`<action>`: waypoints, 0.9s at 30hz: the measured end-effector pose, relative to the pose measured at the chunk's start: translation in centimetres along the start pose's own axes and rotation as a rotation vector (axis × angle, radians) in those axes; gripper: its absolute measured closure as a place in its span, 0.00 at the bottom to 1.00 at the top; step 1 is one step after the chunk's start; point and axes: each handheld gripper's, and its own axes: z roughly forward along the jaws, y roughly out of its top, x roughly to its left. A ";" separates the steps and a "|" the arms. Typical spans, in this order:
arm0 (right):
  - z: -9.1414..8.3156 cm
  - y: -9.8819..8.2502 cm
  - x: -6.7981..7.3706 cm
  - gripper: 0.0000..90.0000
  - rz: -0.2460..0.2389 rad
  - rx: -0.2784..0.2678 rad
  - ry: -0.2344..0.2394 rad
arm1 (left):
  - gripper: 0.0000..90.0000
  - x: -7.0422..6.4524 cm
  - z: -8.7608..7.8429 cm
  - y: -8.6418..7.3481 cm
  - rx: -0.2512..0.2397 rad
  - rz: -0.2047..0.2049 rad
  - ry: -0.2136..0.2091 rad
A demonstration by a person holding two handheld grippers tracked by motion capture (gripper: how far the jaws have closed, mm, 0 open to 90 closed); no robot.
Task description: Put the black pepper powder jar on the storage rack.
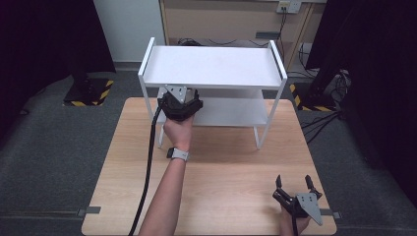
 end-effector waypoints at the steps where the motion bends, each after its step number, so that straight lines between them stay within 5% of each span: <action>1: 0.0 0.0 0.0 0.05 -0.001 0.000 0.000 | 0.16 0.0 -0.1 0.0 0.000 0.003 0.001; 11: 0.0 0.0 0.0 0.05 0.000 0.001 0.002 | 0.16 0.0 -1.6 -0.7 -0.031 0.025 -0.002; 17: 0.0 0.0 0.0 0.05 0.000 0.000 0.001 | 0.16 0.2 -3.1 -1.2 -0.046 -0.003 -0.006; 23: -0.1 0.0 -0.1 0.05 0.001 -0.001 0.002 | 0.16 0.7 -5.1 -2.4 -0.059 -0.001 -0.010; 27: -0.1 0.0 0.0 0.05 0.001 -0.001 0.001 | 0.16 1.4 -7.5 -4.2 -0.114 0.000 -0.019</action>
